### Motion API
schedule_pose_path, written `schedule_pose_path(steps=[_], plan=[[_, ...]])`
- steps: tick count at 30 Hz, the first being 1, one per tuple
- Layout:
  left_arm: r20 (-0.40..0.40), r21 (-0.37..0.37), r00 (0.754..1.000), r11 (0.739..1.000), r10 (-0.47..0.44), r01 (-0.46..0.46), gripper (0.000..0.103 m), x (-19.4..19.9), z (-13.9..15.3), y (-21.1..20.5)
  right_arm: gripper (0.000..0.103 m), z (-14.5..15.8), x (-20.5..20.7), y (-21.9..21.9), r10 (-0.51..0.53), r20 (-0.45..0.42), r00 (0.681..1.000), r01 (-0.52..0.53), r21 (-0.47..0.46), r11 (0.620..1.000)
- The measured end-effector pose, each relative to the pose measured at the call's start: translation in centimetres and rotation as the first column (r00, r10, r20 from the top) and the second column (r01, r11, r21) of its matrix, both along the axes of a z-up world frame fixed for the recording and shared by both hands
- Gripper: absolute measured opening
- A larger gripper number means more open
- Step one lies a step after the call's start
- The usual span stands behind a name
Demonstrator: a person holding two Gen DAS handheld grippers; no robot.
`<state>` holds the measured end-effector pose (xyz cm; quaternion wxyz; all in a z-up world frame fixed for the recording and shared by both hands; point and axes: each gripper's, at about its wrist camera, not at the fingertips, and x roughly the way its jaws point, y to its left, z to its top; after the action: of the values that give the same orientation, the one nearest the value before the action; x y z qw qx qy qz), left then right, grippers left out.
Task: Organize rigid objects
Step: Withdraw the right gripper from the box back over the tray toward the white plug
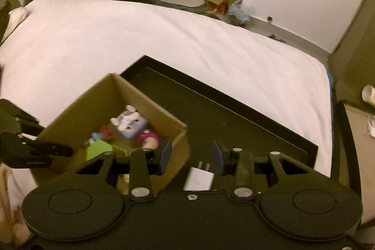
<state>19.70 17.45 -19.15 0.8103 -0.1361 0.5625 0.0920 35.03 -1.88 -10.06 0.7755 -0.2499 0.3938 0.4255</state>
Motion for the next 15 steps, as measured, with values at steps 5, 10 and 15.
schedule_pose_path(steps=[5, 10, 15], plan=[[0.000, -0.002, 1.000, 1.000, 0.004, -0.004, 0.013, 0.0, 0.0, 0.0, 0.040, -1.6, 0.9, -1.0, -0.034, -0.025, 0.999, 0.034, -0.008, 0.999], [-0.002, 0.000, 1.000, 1.000, 0.005, -0.005, 0.013, 0.0, 0.0, 0.0, 0.041, -3.8, 0.8, -1.6, -0.063, -0.058, 0.996, 0.062, -0.019, 0.998], [0.000, 0.000, 1.000, 1.000, 0.008, -0.008, 0.013, -0.1, 0.0, 0.0, 0.042, -6.1, 0.8, -2.1, -0.087, -0.093, 0.992, 0.084, -0.036, 0.996]])
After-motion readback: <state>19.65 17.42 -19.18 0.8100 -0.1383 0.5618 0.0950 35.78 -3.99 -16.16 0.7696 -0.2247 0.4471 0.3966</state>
